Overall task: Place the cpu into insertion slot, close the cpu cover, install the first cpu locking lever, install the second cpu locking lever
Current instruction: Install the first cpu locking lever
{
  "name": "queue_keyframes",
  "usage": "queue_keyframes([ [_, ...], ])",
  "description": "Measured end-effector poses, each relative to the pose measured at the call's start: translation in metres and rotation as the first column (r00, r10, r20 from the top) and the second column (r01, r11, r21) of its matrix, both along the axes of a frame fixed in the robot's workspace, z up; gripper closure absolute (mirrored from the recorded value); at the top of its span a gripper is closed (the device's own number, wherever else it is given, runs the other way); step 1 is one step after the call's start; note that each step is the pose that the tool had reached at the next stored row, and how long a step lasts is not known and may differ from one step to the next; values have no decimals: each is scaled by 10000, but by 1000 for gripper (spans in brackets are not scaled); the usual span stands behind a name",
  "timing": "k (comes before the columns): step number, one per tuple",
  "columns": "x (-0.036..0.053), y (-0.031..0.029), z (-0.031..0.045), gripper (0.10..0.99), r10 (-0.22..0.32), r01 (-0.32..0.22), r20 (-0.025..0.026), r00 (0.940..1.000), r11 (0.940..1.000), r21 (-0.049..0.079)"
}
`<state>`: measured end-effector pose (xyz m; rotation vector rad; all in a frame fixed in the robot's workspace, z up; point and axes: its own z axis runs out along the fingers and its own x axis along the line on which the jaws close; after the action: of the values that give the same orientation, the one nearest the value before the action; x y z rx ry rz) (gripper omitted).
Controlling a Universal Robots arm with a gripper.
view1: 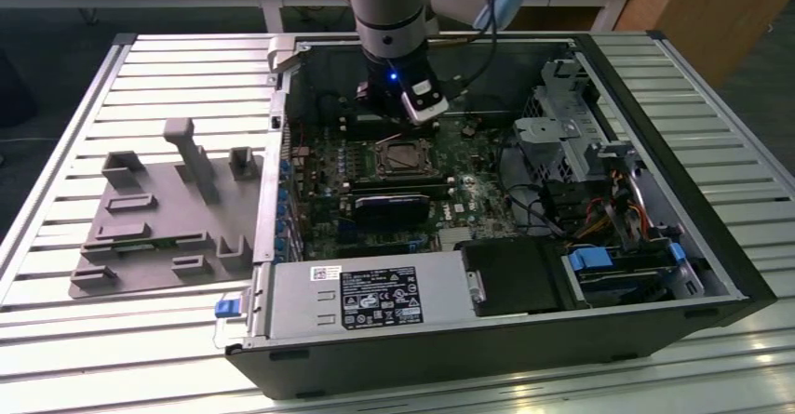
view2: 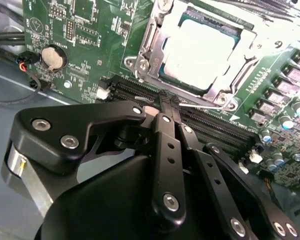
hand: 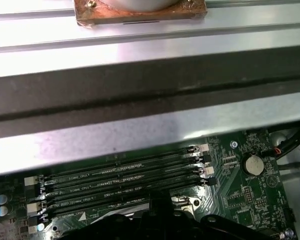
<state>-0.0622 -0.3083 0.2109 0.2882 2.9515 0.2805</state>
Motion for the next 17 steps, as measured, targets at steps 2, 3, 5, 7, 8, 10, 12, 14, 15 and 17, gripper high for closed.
queue_keyframes([
  [2,0,0,-16,984,-78,78,8,10000,10000,-52],
  [3,0,0,-20,984,-156,156,7,9999,9999,-75],
  [5,0,0,-24,984,-286,286,9,9996,9995,-107],
  [7,0,0,-25,984,-418,418,10,9991,9990,-126],
  [8,0,2,-25,984,-480,480,10,9988,9988,-134],
  [10,0,9,-26,984,-572,572,11,9984,9983,-144],
  [12,0,18,-26,984,-664,664,11,9978,9977,-158],
  [14,0,24,-27,984,-783,783,13,9969,9968,-174],
  [15,0,26,-28,984,-852,852,13,9964,9962,-181],
  [17,0,27,-30,984,-1045,1045,15,9945,9943,-193],
])
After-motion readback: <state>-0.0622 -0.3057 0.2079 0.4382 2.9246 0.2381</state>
